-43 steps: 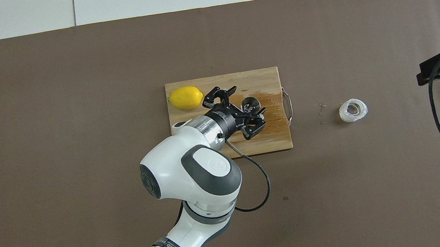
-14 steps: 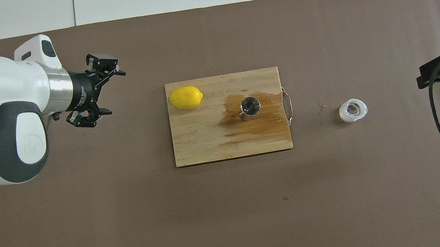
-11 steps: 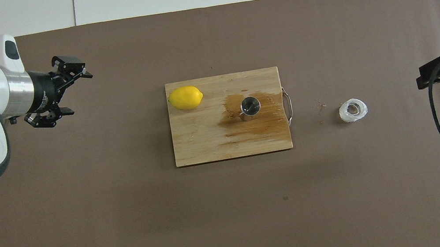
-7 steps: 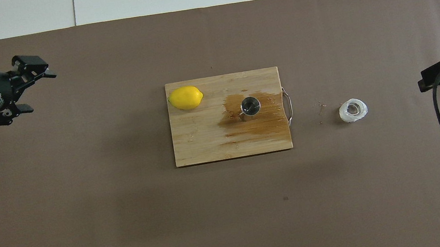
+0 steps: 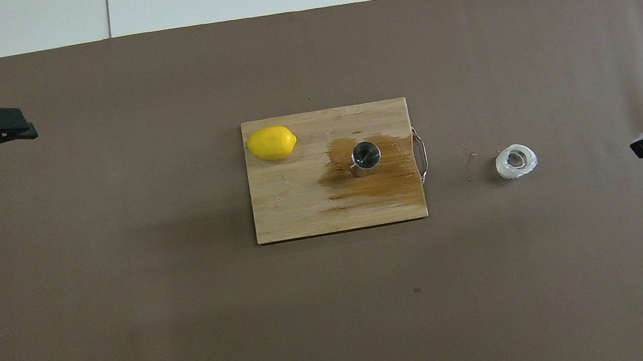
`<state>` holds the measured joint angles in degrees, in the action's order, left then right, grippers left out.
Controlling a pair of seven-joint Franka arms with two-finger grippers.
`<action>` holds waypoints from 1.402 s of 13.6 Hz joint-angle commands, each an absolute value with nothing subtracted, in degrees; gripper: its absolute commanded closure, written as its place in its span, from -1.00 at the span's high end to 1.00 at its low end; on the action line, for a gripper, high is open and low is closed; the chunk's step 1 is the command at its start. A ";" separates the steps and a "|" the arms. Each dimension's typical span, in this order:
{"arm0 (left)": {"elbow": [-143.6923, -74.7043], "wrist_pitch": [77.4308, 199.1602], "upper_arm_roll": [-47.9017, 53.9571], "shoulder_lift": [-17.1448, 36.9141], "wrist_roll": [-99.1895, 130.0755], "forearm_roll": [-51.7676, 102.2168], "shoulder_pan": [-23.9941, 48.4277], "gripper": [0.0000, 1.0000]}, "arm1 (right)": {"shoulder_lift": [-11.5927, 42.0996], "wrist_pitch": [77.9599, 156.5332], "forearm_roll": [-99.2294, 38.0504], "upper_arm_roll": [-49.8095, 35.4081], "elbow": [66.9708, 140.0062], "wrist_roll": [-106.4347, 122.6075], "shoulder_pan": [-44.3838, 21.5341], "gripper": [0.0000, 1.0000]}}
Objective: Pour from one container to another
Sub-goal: 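Reach the open right gripper toward the small white cup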
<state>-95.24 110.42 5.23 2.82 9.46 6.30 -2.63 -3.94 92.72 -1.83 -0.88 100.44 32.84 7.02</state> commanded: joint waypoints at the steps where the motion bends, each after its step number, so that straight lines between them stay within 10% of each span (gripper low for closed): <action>1: -95.54 105.13 2.64 0.45 -0.23 1.70 0.44 1.00 | -9.05 103.76 -3.25 -1.23 112.64 47.50 8.35 1.00; 19: -94.83 88.94 3.69 -6.06 -3.34 2.72 0.18 1.00 | 8.96 113.29 -38.22 -1.14 120.32 108.01 16.96 1.00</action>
